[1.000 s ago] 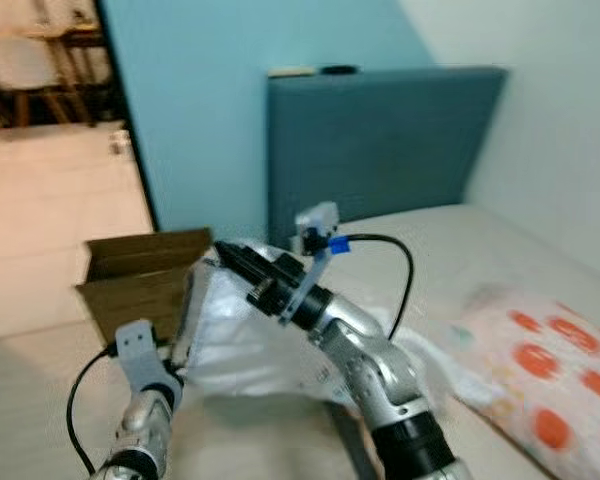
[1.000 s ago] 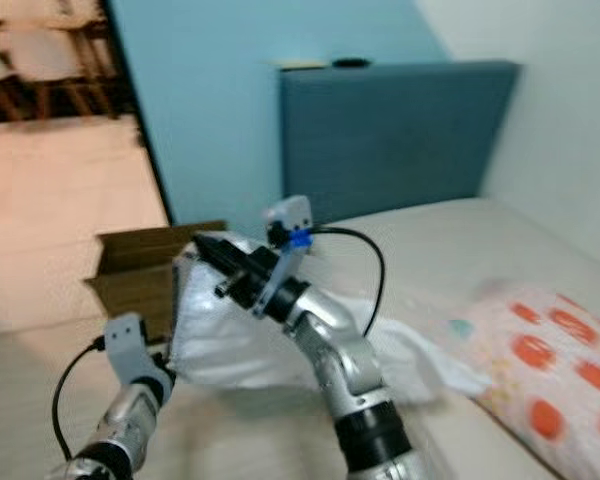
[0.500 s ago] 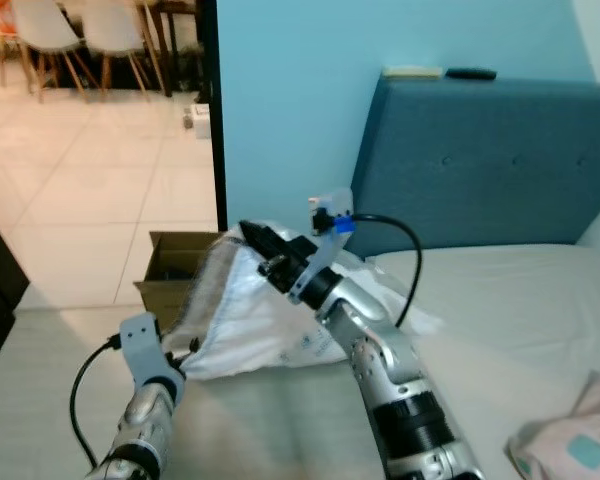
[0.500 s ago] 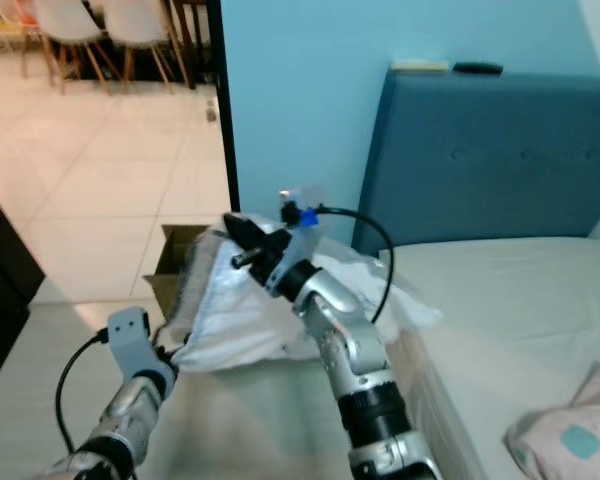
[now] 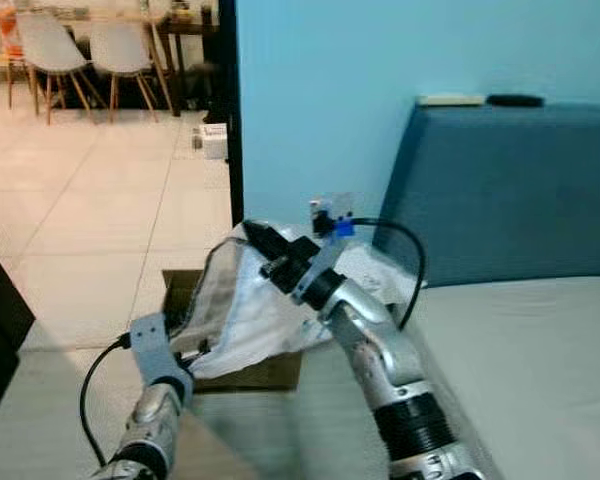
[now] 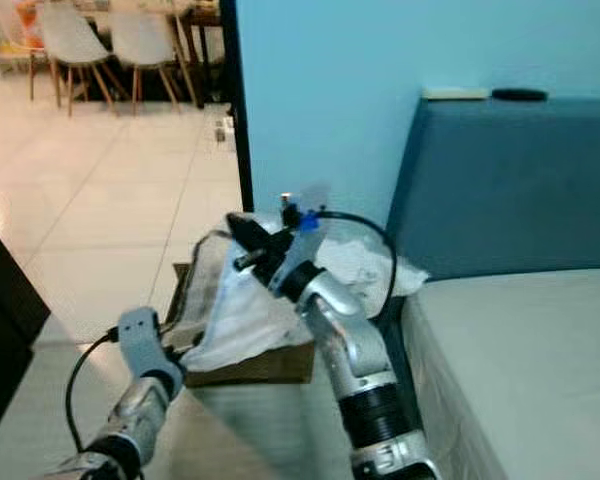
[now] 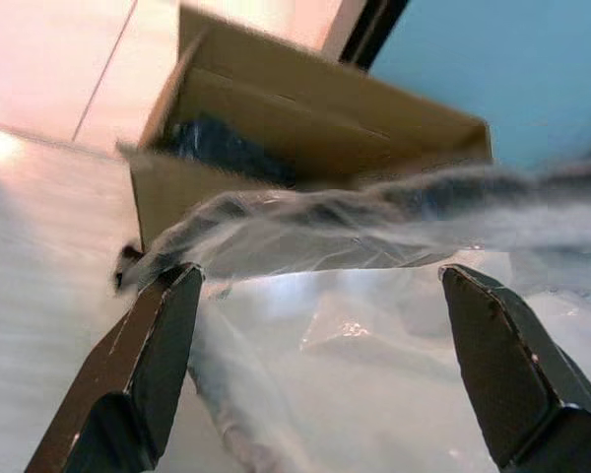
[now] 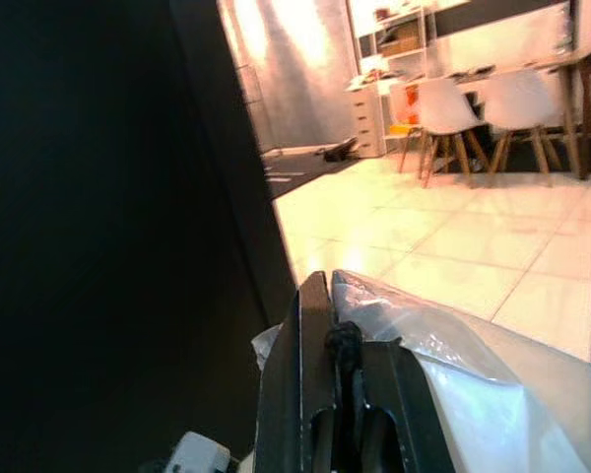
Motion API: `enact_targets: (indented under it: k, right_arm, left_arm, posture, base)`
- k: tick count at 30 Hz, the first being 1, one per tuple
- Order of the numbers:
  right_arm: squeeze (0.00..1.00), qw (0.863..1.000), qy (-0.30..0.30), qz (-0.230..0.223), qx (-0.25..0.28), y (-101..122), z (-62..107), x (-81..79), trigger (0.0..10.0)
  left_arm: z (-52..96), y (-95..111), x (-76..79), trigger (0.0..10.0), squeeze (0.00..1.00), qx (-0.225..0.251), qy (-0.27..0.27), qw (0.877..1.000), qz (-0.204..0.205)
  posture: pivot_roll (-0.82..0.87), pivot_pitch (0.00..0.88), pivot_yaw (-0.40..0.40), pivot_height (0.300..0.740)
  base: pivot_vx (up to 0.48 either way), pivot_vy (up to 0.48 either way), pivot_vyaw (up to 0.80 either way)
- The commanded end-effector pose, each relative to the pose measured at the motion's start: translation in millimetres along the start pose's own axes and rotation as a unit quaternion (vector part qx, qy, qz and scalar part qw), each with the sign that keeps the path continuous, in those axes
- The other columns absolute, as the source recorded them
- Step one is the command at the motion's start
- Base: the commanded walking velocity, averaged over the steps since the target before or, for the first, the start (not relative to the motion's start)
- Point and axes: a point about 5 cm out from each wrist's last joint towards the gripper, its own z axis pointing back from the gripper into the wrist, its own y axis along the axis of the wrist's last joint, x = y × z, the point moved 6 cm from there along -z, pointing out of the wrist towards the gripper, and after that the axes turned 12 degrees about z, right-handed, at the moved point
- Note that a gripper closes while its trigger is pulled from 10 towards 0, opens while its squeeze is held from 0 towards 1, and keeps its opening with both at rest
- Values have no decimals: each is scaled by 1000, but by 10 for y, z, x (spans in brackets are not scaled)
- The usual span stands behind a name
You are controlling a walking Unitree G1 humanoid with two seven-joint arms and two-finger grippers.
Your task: Clean up the room
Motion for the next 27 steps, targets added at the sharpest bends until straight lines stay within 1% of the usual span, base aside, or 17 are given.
enact_targets:
  k: [1, 2, 5, 7, 10, 13, 17, 19, 20, 21, 22, 25, 27]
  right_arm:
    - [0, 1000, 1, 9, 0, 0, 3, 10, 10000]
    - [0, 999, 27, 16, -10, -58, -11, -106, 10000]
    - [0, 998, 58, 21, -21, -131, -18, -254, 10000]
    - [0, 998, 58, 21, -21, -131, -18, -254, 10000]
    - [0, 997, 69, 16, -21, -164, -33, -322, 10000]
    - [0, 997, 71, 15, -20, -166, -39, -328, 10000]
    - [0, 997, 81, 8, -7, -94, -60, -341, 10000]
    - [0, 994, 103, -12, 18, 46, -72, -410, 10000]
    - [0, 994, 103, -12, 18, 46, -72, -410, 10000]
    - [0, 992, 117, -23, 30, 120, -73, -456, 10000]
    - [0, 992, 117, -23, 30, 120, -73, -456, 10000]
    - [0, 986, 151, -42, 55, 270, -75, -578, 10000]
    - [0, 985, 158, -44, 58, 294, -80, -609, 10000]
  left_arm:
    - [2, -56, 56, 10000, 0, -8, -5, 1000, -4]
    - [2, -53, 40, 10000, 0, -7, 1, 1000, -5]
    - [1, -48, 27, 10000, 0, -6, 7, 1000, -10]
    - [1, -48, 27, 10000, 0, -6, 7, 1000, -10]
    - [2, -45, 29, 10000, 0, -6, 5, 1000, -14]
    - [2, -41, 31, 10000, 0, -5, 3, 1000, -14]
    - [5, -37, 33, 10000, 0, -3, -2, 1000, -16]
    - [6, -41, 34, 10000, 0, -4, -2, 1000, -16]
    - [6, -41, 34, 10000, 0, -4, -2, 1000, -16]
    - [6, -44, 38, 10000, 0, -4, -3, 1000, -17]
    - [6, -44, 38, 10000, 0, -4, -3, 1000, -17]
    - [7, -53, 54, 10000, 0, -5, -5, 1000, -17]
    - [7, -58, 61, 10000, 0, -5, -5, 1000, -16]
  posture:
    - [-106, 0, -23, 715]
    - [-105, 0, -25, 715]
    - [-102, 0, -27, 715]
    - [-102, 0, -27, 715]
    - [-97, 0, -29, 715]
    - [-95, 0, -28, 715]
    - [-96, 0, -28, 715]
    - [-96, 0, -28, 715]
    - [-96, 0, -28, 715]
    - [-96, 0, -29, 715]
    - [-96, 0, -29, 715]
    - [-96, 0, -30, 715]
    - [-96, 0, -30, 715]
  base:
    - [480, 0, 0]
    - [0, 0, 0]
    - [0, 0, 0]
    - [0, 0, 0]
    - [0, 0, 0]
    - [123, 0, 0]
    - [480, 0, 0]
    - [480, 0, 0]
    - [480, 0, 0]
    - [480, 0, 0]
    - [480, 0, 0]
    - [480, 0, 0]
    - [480, 0, 0]
